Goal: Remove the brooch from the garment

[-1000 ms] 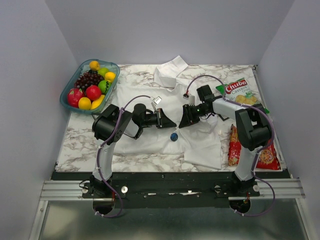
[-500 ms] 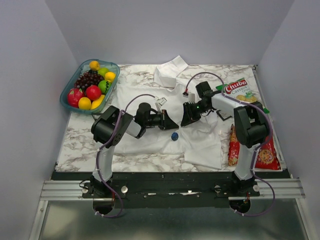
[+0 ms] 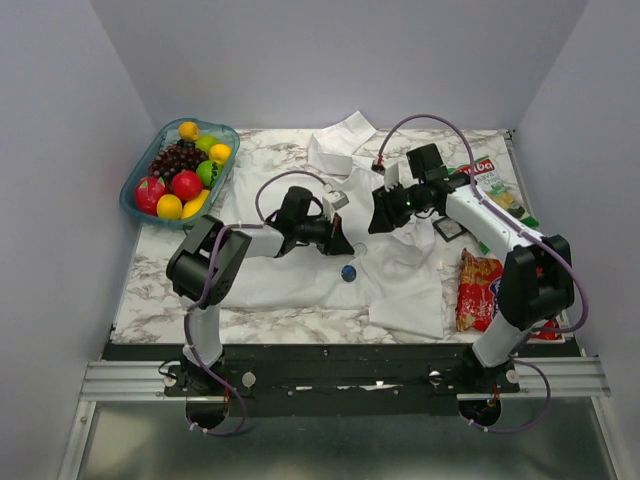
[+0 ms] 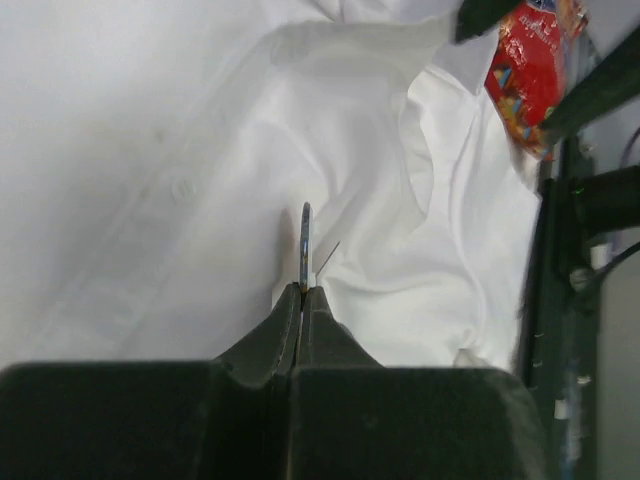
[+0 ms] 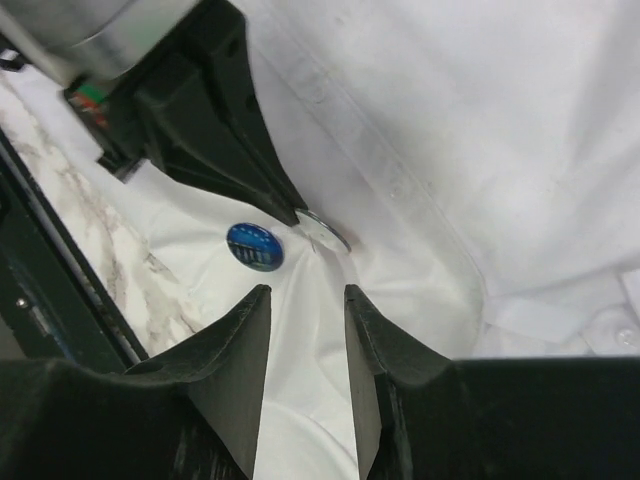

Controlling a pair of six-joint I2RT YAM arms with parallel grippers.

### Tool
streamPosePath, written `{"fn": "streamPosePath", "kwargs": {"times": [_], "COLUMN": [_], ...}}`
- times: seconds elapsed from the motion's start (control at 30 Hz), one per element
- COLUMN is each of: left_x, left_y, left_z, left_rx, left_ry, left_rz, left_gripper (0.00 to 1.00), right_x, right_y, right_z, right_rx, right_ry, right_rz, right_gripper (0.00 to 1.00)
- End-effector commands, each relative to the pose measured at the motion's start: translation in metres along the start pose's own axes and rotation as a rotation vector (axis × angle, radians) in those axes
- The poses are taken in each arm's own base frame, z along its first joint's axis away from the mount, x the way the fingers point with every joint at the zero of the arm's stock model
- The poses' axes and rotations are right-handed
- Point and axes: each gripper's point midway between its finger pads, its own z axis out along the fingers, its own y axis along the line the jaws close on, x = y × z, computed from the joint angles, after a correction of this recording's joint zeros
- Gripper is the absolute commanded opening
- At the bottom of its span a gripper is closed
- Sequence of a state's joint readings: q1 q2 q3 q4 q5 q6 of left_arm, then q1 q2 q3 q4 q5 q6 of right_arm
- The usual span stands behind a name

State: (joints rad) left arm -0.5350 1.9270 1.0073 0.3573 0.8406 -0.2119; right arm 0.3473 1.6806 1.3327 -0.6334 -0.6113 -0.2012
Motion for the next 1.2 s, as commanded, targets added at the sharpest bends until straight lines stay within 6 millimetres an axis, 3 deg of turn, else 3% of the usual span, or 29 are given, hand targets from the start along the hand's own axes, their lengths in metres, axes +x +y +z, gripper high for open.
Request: {"fn": "streamPosePath", "kwargs": {"times": [0.0, 0.03, 0.1, 0.13, 0.37, 0.6, 0.7, 0.83, 0.87, 0.9, 0.97, 1.03, 1.07, 1.13, 1.17], "left_x": [0.008, 0.001, 0.005, -0.003, -0.011, -0.005, -0.014, -0.060, -0.085, -0.103, -0.142, -0.171, -0.195, -0.218, -0.239], "left_y": [0.000, 0.005, -0.001, 0.006, 0.027, 0.046, 0.041, 0.027, 0.018, 0.024, 0.005, 0.011, 0.004, -0.001, -0.007], "left_z": [-0.029, -0.032, -0.031, -0.027, -0.025, -0.045, -0.047, -0.060, -0.066, -0.081, -0.089, -0.111, -0.117, -0.132, -0.138], "left_rx": [-0.059, -0.067, -0.049, -0.072, -0.071, -0.075, -0.089, -0.153, -0.184, -0.209, -0.160, -0.158, -0.114, -0.094, -0.062], "left_ry": [0.225, 0.247, 0.288, 0.323, 0.548, 0.730, 0.690, 0.494, 0.405, 0.328, 0.142, 0.000, -0.119, -0.253, -0.346], "left_rz": [0.416, 0.546, 0.589, 0.706, 0.987, 1.134, 1.090, 0.868, 0.751, 0.646, 0.425, 0.285, 0.283, 0.078, 0.126], "left_gripper": [0.00, 0.00, 0.00, 0.00, 0.00, 0.00, 0.00, 0.00, 0.00, 0.00, 0.00, 0.00, 0.00, 0.00, 0.00], "right_x": [0.003, 0.001, -0.004, -0.006, -0.018, -0.009, -0.012, -0.025, -0.032, -0.038, -0.050, -0.058, -0.067, -0.093, -0.103], "right_y": [-0.022, -0.025, -0.034, -0.037, -0.048, -0.056, -0.055, -0.051, -0.049, -0.043, -0.034, -0.021, -0.018, -0.001, 0.000], "right_z": [-0.017, -0.020, -0.028, -0.030, -0.054, -0.064, -0.065, -0.071, -0.073, -0.072, -0.070, -0.062, -0.063, -0.069, -0.065], "right_rx": [0.167, 0.188, 0.252, 0.271, 0.347, 0.375, 0.374, 0.359, 0.349, 0.307, 0.246, 0.147, 0.121, 0.036, 0.008], "right_ry": [0.008, 0.004, -0.014, -0.019, -0.076, -0.102, -0.120, -0.150, -0.166, -0.183, -0.208, -0.228, -0.249, -0.307, -0.326], "right_rz": [-0.040, -0.054, -0.077, -0.087, -0.123, -0.093, -0.090, -0.127, -0.137, -0.144, -0.163, -0.158, -0.150, -0.128, -0.117], "right_gripper": [0.44, 0.44, 0.44, 0.44, 0.45, 0.45, 0.46, 0.46, 0.45, 0.45, 0.45, 0.45, 0.45, 0.47, 0.47]}}
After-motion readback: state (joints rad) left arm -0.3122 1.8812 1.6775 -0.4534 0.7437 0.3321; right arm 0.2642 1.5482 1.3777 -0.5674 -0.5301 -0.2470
